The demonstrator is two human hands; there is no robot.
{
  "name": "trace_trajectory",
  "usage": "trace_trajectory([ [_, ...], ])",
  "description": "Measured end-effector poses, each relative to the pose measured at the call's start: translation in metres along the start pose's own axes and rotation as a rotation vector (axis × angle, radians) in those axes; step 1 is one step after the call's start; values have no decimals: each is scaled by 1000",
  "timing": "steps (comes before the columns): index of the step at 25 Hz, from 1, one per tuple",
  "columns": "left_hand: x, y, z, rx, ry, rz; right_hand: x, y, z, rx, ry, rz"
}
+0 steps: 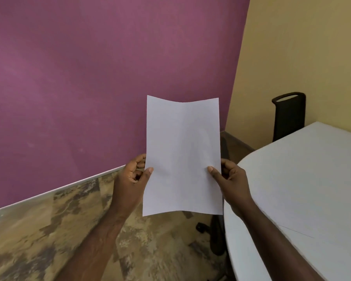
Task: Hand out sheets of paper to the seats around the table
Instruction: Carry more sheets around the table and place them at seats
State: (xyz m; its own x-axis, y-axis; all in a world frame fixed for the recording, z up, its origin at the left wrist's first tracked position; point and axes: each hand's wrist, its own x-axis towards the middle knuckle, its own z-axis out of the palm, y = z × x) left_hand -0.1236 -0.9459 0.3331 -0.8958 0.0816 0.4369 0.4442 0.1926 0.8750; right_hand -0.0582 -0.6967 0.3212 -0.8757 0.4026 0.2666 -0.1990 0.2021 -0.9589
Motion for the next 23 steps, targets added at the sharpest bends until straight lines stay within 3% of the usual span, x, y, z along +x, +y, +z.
trace_trajectory([
  [5,61,-34,-46,-5,-17,24,38,-1,77,-37,30,-48],
  [10,141,-85,-45,-45,-35,10,109,23,120,-46,67,-37],
  [23,407,-198,91,-166,-255,-27,363,102,126,-130,318,18],
])
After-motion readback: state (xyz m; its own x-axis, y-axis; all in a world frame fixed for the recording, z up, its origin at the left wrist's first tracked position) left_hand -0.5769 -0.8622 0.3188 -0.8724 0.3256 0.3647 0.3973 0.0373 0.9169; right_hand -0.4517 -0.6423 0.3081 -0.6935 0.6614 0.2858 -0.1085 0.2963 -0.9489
